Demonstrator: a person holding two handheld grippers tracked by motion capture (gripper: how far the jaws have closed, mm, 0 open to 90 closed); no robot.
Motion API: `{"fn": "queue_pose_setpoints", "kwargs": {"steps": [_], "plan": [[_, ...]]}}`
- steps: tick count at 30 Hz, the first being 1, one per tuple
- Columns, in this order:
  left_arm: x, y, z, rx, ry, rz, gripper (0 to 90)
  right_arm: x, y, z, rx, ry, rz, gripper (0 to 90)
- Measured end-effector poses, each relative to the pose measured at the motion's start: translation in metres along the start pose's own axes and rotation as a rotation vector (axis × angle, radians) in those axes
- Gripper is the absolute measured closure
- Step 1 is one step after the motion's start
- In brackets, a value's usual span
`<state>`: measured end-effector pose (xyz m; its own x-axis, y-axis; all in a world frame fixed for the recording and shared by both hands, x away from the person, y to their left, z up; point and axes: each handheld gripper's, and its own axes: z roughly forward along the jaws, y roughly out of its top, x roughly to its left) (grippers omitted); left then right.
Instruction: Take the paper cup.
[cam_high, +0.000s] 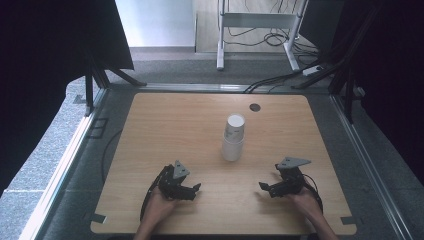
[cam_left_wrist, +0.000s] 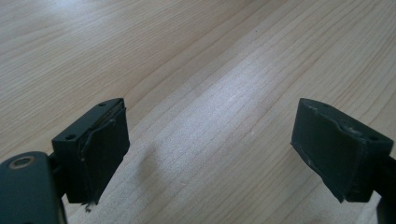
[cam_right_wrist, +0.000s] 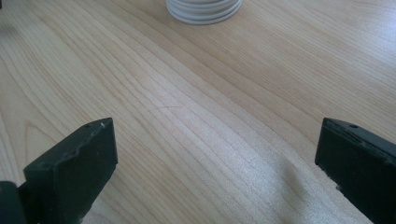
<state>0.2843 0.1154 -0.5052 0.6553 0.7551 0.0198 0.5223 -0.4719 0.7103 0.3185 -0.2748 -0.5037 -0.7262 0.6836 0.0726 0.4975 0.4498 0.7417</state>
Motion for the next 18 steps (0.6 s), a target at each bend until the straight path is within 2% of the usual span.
{"fn": "queue_pose_setpoints", "kwargs": {"steps": [4,9,18], "plan": [[-0.0007,0.0005,-0.0004,0.0,0.01,-0.001,11.2,0.0003,0.0004,-0.0001,-0.003,0.004,0.0,0.0],[0.0001,0.0011,-0.0006,-0.007,0.001,-0.01,11.5,0.0024,0.0007,0.0013,0.001,0.008,-0.006,0.0],[-0.0023,0.0019,0.0012,-0.009,-0.014,0.016,11.4,0.0033,0.0014,0.0011,0.004,0.014,-0.006,0.0]]}}
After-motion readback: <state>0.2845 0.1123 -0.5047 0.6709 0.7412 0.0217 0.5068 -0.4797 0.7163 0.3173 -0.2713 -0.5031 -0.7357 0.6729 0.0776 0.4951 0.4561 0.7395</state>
